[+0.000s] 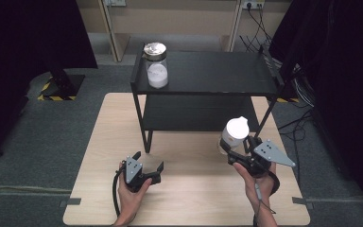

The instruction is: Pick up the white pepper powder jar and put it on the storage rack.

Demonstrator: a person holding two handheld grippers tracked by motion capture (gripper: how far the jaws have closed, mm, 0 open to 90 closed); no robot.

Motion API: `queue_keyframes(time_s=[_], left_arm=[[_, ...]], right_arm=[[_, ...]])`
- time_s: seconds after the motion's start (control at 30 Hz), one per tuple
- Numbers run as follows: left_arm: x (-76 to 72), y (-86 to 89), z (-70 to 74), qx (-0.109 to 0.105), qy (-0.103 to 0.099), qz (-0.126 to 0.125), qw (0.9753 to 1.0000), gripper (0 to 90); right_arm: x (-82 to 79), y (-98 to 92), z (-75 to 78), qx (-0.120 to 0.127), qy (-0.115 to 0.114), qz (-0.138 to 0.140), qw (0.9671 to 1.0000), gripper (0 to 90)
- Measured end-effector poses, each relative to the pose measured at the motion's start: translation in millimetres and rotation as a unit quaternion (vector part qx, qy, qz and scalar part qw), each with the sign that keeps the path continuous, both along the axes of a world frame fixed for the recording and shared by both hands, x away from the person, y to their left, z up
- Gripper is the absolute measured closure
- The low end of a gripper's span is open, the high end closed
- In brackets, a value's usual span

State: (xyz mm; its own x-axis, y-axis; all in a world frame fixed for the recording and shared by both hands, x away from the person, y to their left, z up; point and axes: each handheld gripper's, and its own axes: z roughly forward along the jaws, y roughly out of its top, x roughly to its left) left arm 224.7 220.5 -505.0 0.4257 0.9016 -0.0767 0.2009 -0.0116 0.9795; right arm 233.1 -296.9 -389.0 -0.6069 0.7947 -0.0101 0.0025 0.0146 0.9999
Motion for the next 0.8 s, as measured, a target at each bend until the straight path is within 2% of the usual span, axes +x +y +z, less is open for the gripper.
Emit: queue_keyframes(time_s=[0.8], left_arm=[[1.0, -0.6, 0.6, 0.000, 0.002, 0.002, 1.0000, 0.1]], right_arm=[[5.6, -1.6, 37.1, 0.008, -0.019, -0.027, 0.9994, 30.1]])
